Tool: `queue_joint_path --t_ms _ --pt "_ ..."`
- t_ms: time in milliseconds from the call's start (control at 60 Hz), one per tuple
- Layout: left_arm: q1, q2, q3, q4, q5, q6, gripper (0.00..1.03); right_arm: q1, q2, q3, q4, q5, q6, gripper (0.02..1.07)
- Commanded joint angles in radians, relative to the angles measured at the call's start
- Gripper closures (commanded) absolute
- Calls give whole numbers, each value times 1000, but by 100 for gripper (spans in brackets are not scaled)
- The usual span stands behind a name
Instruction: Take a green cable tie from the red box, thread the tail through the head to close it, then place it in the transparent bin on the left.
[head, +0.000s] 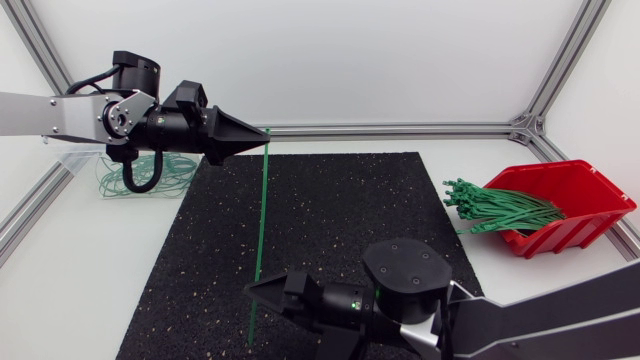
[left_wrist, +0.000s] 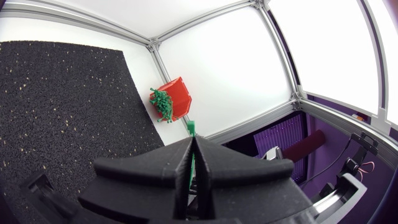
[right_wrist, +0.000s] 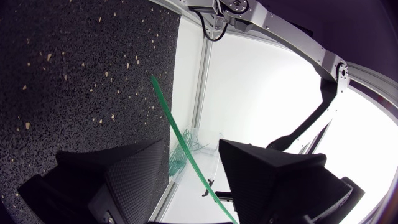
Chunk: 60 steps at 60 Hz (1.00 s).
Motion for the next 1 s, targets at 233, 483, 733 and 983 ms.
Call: queue_joint_path --t_ms 233,483,733,983 --pt "0 23 24 3 18 -20 100 29 10 -6 16 -4 17 74" --pt "-8 20 18 4 18 -19 100 41 19 -12 15 5 17 81" --pt "-8 19 14 6 18 -19 100 43 7 -31 15 11 17 87" --pt "-8 14 11 7 18 -19 100 41 -4 -48 13 13 17 87"
